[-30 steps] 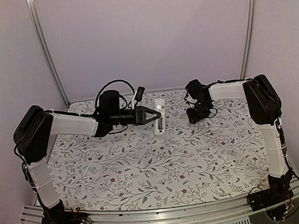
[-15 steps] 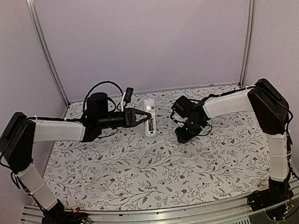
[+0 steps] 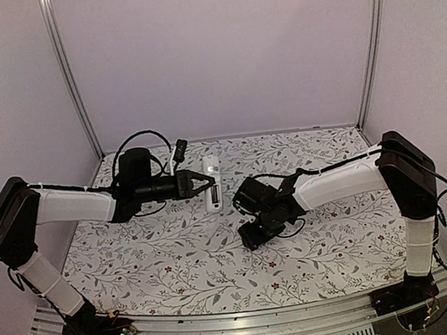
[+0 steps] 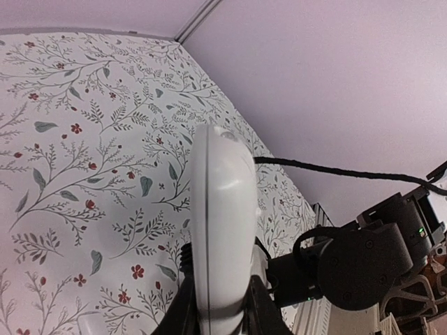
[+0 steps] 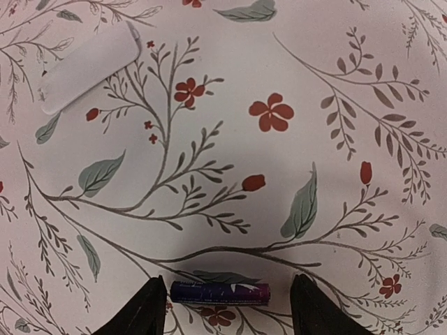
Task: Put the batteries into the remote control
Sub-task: Move the right arm with the battery to the center of the board, then pass from the left arm to the right
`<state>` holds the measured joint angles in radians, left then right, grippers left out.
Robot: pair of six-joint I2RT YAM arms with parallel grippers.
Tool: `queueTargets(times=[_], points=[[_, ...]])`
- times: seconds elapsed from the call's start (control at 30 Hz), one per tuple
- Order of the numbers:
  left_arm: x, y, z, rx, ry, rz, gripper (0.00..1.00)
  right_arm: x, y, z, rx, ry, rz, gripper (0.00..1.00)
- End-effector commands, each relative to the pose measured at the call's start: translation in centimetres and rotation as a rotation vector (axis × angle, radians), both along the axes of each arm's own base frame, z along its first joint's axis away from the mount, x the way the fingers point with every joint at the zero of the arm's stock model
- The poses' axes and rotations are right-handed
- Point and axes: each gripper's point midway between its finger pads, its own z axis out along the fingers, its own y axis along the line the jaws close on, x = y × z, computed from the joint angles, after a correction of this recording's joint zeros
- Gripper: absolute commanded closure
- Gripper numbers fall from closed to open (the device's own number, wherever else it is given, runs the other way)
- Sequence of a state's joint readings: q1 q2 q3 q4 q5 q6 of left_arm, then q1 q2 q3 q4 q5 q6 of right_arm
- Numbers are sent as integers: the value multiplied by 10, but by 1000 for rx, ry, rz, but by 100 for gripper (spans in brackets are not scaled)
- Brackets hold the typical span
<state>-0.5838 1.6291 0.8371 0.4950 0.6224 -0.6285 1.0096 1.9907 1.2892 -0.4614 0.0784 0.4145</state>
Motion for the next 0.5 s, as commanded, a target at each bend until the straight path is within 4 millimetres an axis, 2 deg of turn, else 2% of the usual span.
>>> queueTargets(times=[0.0, 0.13, 0.23, 0.37, 0.47], points=[[2, 6, 3, 2, -18, 9, 100, -12, -14, -12, -32, 49, -49, 37], [1, 6, 4, -1, -22, 4, 100, -12, -10, 1, -1, 37, -37, 32], [0, 5, 5, -3, -25, -5, 100, -7, -6, 20, 30, 2, -20, 30], [-2, 4, 9, -5, -31, -24, 100, 0, 1, 61, 114, -46, 13, 26], [-6, 3, 13, -3, -46, -42, 100, 10, -3, 94, 188, -79, 19, 23]])
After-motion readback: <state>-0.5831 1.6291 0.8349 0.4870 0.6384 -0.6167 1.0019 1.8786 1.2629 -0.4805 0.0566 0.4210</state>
